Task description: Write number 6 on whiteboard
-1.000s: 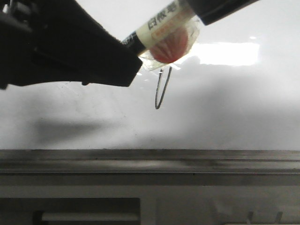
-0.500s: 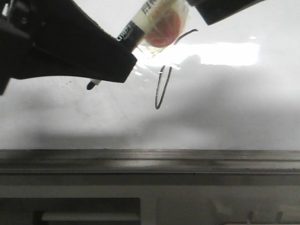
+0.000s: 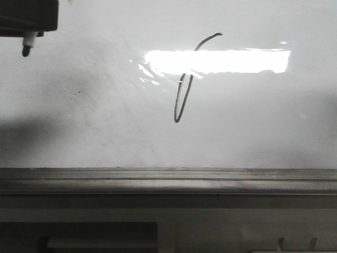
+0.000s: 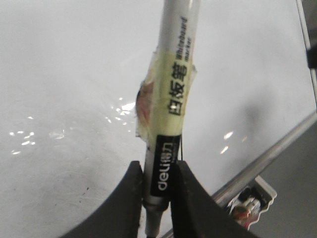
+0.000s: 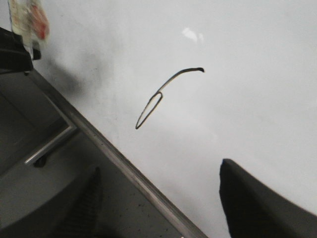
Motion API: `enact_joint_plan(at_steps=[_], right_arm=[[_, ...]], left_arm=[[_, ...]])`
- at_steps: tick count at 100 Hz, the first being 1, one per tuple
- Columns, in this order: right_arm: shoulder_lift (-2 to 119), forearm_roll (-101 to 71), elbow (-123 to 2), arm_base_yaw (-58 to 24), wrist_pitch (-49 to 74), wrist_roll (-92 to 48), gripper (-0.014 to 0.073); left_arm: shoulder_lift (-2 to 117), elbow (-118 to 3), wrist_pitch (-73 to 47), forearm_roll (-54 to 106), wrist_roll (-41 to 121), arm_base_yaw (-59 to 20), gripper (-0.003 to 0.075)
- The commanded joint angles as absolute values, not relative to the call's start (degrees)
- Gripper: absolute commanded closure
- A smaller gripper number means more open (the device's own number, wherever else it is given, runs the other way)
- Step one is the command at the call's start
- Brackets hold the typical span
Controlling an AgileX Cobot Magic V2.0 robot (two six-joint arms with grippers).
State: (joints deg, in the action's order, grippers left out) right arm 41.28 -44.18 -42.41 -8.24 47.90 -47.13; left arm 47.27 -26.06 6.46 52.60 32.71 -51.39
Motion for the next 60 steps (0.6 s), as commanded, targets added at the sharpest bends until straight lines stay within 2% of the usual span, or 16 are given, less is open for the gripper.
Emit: enact_joint_plan(at_steps=[1,18,60], right_arm=[[38.22,-46.56,-41.70,-7.43,42.66,-47.12,0.0146],[36.65,-48.61,-39.51,-7.43,41.28,-47.12,0.0146],[36.65,-49.40,-38.12,-7.43,40.51,-47.12,0.0146]], left_arm=[[46.76,-27.43,11.90,58.29,32.18,-51.33,0.0741],[49.90,-27.43,15.93,64.59,32.18,-51.33,0.0741],[56.68,-27.66,18.09,66.21,32.10,-51.33,0.0741]])
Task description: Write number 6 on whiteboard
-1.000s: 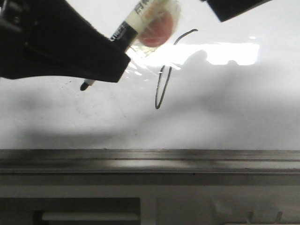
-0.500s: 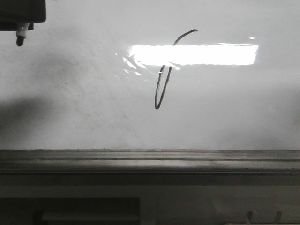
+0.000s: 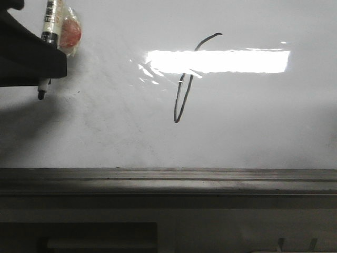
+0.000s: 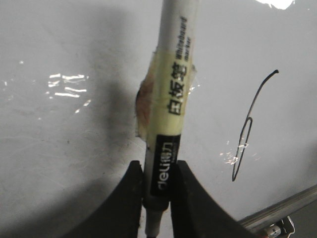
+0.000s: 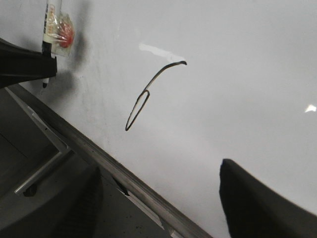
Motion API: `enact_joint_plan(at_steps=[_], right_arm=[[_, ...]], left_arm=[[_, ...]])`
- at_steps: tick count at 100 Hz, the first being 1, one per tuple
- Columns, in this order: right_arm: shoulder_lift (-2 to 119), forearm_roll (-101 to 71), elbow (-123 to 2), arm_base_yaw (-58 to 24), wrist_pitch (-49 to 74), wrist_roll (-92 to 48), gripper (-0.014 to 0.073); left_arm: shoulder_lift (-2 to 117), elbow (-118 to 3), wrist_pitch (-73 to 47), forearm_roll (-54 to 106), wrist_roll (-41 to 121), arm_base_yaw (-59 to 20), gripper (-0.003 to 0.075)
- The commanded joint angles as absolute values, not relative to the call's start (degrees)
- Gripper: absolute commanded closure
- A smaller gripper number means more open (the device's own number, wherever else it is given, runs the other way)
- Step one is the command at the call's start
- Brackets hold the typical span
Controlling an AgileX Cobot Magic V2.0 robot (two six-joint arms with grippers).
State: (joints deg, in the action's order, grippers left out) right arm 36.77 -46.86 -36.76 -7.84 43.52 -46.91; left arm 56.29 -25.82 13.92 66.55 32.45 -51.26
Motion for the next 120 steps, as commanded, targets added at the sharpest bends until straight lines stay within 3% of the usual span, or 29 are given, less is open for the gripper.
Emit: enact_joint_plan(at_steps=[1,83,92,120], right_arm=[[36.65,-49.40,-38.12,-7.43,40.40,-47.12,0.0146],[36.65,-49.49,-38.12,-7.43,41.04,-47.12,0.0146],[36.65,-49.49,-38.12,-7.43,41.04,-47.12,0.0146],[36.65,-49.49,-38.12,-7.43,41.04,-47.12,0.0146]], left_arm=[[56.78,-27.66,18.24,66.21,32.10,-51.33,0.0741],[60.09,-27.66,21.86,66.21,31.97,-51.23,0.0727],[60.09,-27.66,21.86,66.21,31.97,-51.23,0.0666],[59.98,-27.66,21.86,66.21,31.97,-51.23,0.0367]])
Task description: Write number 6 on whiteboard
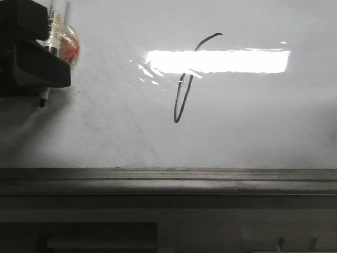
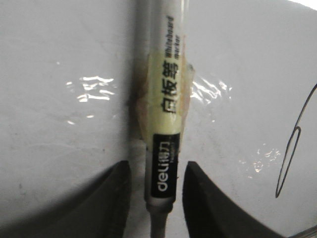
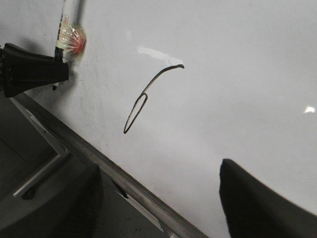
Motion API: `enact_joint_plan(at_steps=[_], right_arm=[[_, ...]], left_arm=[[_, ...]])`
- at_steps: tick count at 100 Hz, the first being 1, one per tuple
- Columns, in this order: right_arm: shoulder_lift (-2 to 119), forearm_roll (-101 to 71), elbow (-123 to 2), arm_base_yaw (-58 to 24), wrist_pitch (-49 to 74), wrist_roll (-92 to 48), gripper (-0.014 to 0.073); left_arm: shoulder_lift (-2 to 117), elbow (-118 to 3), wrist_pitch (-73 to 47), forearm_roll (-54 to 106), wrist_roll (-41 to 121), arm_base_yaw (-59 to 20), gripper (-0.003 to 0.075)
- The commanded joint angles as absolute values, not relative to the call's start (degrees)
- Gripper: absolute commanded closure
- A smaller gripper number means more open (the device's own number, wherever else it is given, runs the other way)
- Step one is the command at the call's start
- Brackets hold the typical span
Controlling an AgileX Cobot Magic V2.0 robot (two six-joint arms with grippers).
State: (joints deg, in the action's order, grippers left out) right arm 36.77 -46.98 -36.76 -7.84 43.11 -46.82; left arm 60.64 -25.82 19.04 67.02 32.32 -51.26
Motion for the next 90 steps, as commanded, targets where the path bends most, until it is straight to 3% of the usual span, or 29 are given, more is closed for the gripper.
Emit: enact_joint_plan(at_steps=[1,22,61,76,90], right_arm=[[36.65,-49.49,-38.12,-7.43,41.04,-47.12,0.0146],[36.65,-49.49,-38.12,-7.43,41.04,-47.12,0.0146],[36.57,-49.53,-38.12,-7.43,38.84,-47.12,0.0146],[36.15,-51.74,-38.12,-7.43,35.54,-47.12,0.0189],[35.79,-53.48,-38.12,-7.43,32.55,-47.12,0.0407]], left_arm=[[59.98,-27.66,21.86,66.21,31.97,-51.23,0.0357],[57.25,-27.66,19.62,66.10,35.50,-51.23,0.0269],[41.98,-27.56,16.83,66.10,49.66,-51.23,0.0272],[35.66,-27.56,16.83,66.10,55.74,-51.23,0.0334],[31.04,-27.56,16.83,66.10,59.32,-51.23,0.0507]])
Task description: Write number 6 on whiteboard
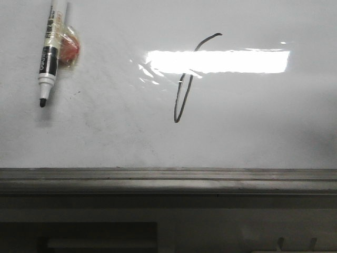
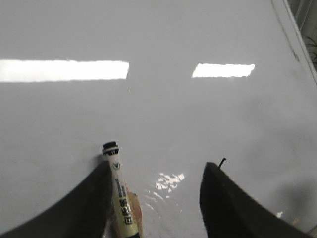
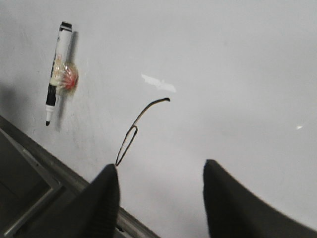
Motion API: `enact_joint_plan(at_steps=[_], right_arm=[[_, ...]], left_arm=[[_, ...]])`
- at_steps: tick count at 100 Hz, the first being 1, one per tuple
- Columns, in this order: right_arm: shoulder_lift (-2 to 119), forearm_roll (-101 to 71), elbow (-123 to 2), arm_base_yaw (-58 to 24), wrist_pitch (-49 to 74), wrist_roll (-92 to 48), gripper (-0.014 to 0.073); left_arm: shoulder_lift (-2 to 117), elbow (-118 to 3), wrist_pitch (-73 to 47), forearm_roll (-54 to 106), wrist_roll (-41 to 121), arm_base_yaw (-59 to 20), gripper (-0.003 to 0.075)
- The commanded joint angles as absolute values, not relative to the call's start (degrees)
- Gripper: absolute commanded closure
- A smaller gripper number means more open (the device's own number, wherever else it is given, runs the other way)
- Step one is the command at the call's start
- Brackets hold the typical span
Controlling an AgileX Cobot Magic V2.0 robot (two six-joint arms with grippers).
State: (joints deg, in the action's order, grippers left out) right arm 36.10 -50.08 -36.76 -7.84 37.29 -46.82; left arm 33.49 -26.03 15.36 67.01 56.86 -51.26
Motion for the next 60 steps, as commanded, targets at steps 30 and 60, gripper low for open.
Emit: enact_joint_plan(at_steps=[30,60], right_arm=[[29.08,-53.48,-35.27,-7.43,28.51,-54.08,0.0645],[8.80,-53.81,-20.51,-7.43,19.67,-55.99,0.0646]], left_arm=[[26.61,-27.17,13.56,66.10,64.03,-51.23,0.0741],[19.52,-19.25,9.68,62.55,64.03,-51.23,0.0740]])
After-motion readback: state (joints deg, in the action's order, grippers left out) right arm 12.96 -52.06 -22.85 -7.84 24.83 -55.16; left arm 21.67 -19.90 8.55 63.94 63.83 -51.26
